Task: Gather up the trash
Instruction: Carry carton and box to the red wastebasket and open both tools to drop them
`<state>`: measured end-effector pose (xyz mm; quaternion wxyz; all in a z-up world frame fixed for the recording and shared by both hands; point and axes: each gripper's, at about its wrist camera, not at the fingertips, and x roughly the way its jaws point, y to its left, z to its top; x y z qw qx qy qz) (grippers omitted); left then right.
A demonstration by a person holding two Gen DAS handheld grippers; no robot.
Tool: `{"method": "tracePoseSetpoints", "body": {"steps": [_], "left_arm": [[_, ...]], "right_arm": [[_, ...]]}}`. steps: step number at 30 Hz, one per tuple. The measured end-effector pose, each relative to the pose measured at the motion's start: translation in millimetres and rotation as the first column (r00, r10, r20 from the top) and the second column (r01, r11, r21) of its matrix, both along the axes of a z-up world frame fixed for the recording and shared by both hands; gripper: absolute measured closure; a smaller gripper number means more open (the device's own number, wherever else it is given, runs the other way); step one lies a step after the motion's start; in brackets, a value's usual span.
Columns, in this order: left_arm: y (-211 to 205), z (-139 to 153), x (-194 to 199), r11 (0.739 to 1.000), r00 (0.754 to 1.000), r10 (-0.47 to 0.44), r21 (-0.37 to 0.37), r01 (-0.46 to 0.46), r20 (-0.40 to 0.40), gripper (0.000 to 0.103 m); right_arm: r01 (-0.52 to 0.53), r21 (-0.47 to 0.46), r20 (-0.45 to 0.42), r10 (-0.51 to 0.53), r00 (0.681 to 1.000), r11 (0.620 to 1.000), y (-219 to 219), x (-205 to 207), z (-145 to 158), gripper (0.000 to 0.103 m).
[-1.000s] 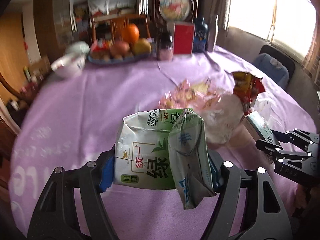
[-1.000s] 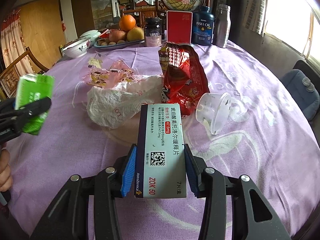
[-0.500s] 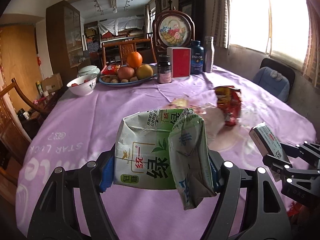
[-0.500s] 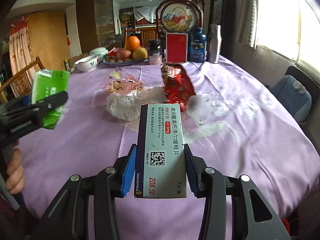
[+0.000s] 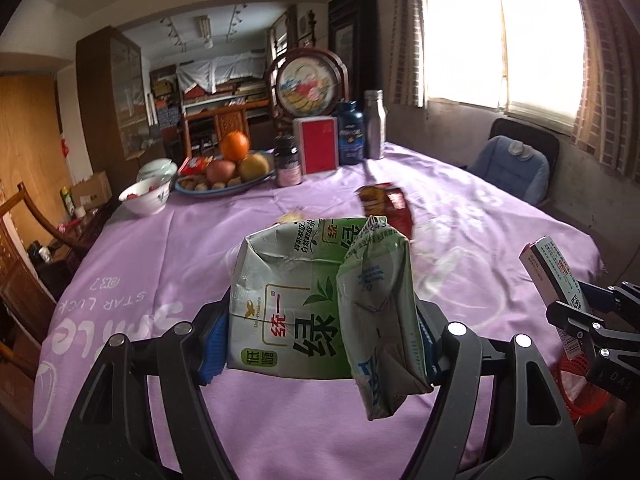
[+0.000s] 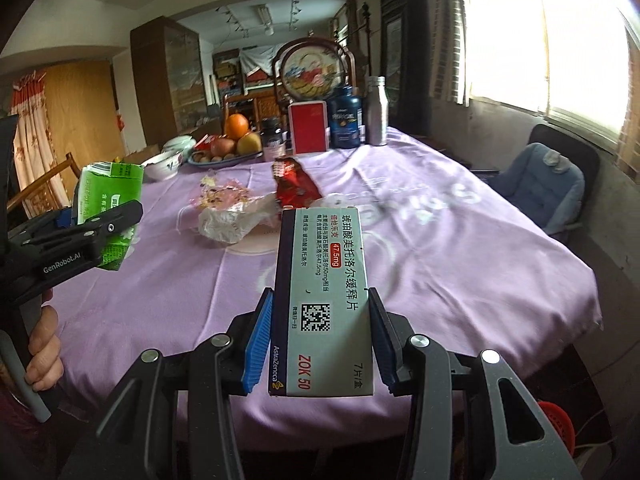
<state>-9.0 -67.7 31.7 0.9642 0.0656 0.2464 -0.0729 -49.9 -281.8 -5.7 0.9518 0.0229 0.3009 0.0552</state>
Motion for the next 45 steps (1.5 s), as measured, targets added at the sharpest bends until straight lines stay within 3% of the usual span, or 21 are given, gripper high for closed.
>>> {"method": "tracePoseSetpoints", "body": {"steps": [14,27,35,45], "left_arm": [[-72.3,14.4,-36.8,0.991,0.989,-0.133,0.04,0.131,0.065,0.032],[-156.2,1.4,-46.9,0.956,0.958,-0.285,0.08,0.282,0.031,0.031],[-215.2,-19.7,-44.1,0.919,0.925,-0.379,0.109,0.379,-0.026,0.031],[-276.7,-46.8,-44.5,0.861,0.868,-0.484,0.114,0.495,-0.114,0.031]], "right_arm": [[0.17,0.016,0.06,-0.17,0.984,0.985,-78.0,-63.3,5.5,0.058],[0.33,0.057,0.047,-0.333,0.942,0.942,-153.9,-103.0,-13.0,0.058],[0.43,0.074,-0.02,-0.43,0.903,0.9,-205.2,-117.2,-44.6,0.058],[0.564,0.09,-0.179,-0.544,0.82,0.821,-267.4,-129.8,-104.9,0.058]]}}
